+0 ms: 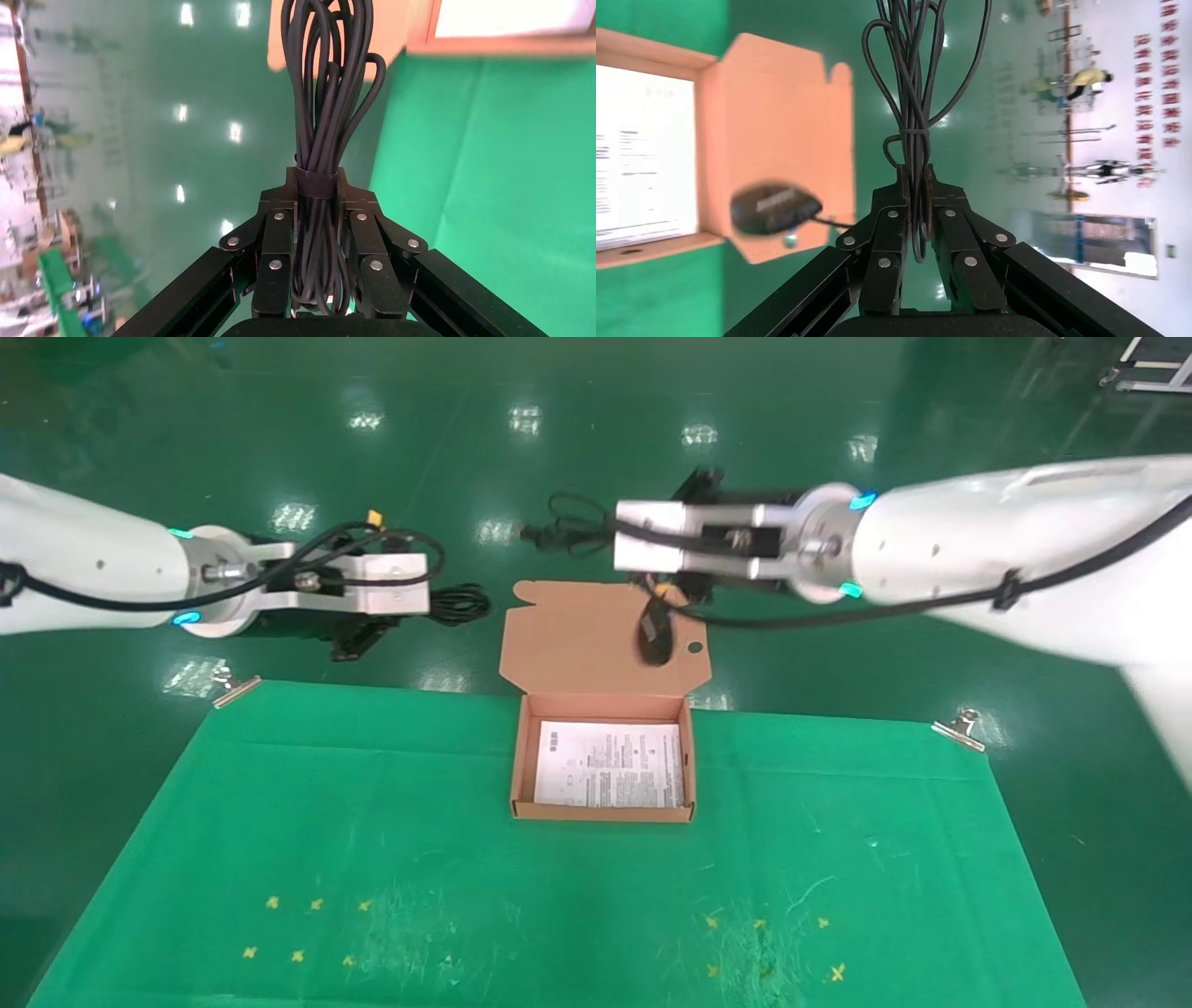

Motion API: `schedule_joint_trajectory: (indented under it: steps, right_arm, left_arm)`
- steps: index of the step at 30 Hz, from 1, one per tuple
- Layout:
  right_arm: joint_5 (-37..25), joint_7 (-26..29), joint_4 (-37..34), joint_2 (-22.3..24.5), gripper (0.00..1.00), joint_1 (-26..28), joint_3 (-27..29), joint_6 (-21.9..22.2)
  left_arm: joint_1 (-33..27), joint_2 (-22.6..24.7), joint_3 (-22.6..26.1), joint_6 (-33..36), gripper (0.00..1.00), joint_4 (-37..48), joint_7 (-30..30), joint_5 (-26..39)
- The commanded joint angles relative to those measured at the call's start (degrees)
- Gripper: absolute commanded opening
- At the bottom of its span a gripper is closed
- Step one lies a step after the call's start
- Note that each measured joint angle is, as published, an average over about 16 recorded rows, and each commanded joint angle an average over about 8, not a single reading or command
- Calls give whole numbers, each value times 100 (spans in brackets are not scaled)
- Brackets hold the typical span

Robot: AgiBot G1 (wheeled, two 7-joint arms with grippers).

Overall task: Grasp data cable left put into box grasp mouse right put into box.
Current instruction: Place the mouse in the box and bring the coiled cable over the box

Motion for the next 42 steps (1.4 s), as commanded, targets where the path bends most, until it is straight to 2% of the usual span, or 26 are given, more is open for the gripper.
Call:
schedule_joint_trajectory:
  steps: [1,10,21,29,35,36,42]
  right_arm:
    - [37,-19,-61,-31,0,-78,-19,26]
    - [267,-464,-908,-515,0,-242,-145,318]
    - [907,-968,-1789,-982,0,-469,-319,650]
    - [1586,-754,-2407,-1019,0,-668,-589,1104]
    - [1811,-483,-2972,-1030,1,-692,-912,1170]
    - [1822,-466,-3027,-1032,7,-681,-970,1156]
    - [1841,-454,-3190,-1041,82,-606,-1268,1013]
  left_arm:
    - [23,3,52,-16,0,14,-113,225]
    - [127,-74,239,317,0,-38,-634,903]
    - [182,-186,265,471,0,-215,-839,1072]
    - [190,-193,265,481,0,-246,-861,1083]
    - [192,-194,265,483,0,-250,-865,1085]
    - [192,-194,265,483,0,-250,-865,1085]
    - [194,-195,267,485,0,-252,-865,1089]
